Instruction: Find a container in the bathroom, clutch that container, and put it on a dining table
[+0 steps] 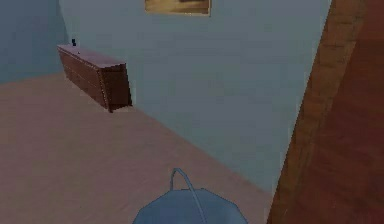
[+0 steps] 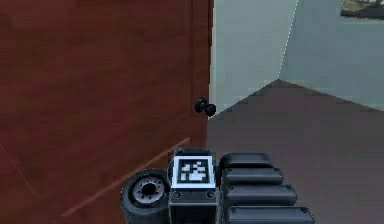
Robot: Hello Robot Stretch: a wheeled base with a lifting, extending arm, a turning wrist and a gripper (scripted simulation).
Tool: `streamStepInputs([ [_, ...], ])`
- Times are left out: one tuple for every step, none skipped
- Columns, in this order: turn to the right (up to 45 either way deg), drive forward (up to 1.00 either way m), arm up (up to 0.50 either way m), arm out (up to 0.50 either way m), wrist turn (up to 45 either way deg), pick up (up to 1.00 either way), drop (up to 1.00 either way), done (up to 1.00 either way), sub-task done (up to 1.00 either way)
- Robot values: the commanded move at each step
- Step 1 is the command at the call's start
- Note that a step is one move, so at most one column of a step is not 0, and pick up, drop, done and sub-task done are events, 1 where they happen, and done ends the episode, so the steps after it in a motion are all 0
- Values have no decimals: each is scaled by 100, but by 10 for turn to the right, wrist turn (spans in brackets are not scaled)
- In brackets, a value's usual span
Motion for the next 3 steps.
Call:
streamStepInputs([
  [-420,0,0,0,0,0,0,0,0],
  [0,60,0,0,0,0,0,0,0],
  [-450,0,0,0,0,0,0,0,0],
])
